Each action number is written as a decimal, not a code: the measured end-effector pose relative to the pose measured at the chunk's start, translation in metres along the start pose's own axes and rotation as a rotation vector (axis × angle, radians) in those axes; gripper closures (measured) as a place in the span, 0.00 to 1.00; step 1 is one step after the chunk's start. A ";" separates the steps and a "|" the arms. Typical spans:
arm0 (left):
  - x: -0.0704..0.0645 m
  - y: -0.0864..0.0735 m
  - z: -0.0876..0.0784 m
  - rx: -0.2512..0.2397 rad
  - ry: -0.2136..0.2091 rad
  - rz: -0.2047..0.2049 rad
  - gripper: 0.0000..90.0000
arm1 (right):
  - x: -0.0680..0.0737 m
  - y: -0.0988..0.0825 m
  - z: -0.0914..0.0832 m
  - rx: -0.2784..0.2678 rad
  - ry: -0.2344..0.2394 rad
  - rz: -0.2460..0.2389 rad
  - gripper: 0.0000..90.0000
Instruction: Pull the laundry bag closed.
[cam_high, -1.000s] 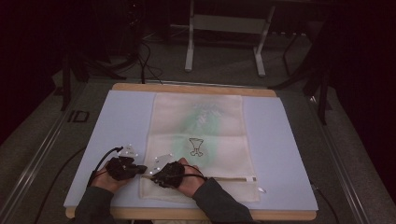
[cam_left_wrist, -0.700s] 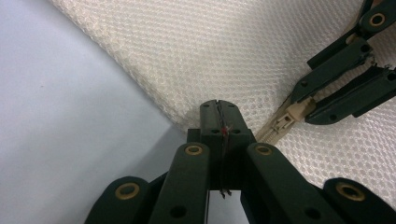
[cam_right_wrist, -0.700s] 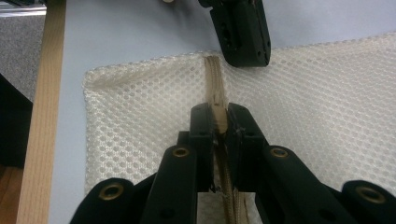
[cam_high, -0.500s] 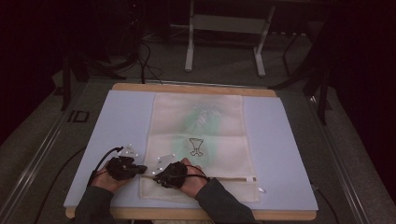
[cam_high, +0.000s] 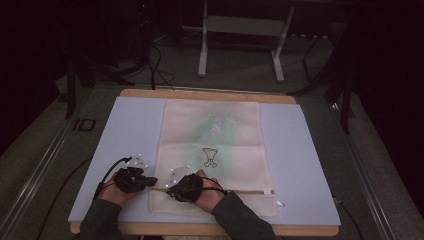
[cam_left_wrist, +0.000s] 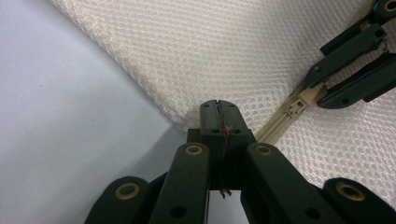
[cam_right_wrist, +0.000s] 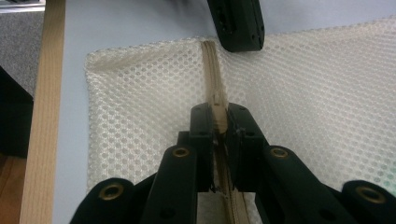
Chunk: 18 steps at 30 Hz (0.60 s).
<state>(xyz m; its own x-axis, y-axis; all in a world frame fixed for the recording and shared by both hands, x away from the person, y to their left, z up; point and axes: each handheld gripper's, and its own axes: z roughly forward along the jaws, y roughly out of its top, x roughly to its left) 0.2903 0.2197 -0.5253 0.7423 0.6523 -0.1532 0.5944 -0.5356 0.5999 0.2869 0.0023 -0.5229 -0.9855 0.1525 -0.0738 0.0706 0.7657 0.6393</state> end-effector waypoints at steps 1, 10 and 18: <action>0.000 0.000 0.000 0.000 -0.001 -0.001 1.00 | 0.000 -0.001 0.000 -0.003 0.000 -0.001 0.91; 0.000 0.000 0.000 0.002 -0.001 -0.002 1.00 | 0.000 -0.004 -0.004 0.002 -0.004 0.001 0.91; 0.001 0.000 0.000 0.000 -0.004 -0.003 1.00 | 0.000 -0.006 -0.007 0.008 -0.007 -0.001 0.91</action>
<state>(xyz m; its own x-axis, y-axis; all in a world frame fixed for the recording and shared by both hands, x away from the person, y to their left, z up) 0.2907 0.2201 -0.5254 0.7414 0.6522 -0.1580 0.5967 -0.5331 0.5997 0.2853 -0.0070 -0.5215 -0.9845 0.1558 -0.0801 0.0705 0.7708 0.6332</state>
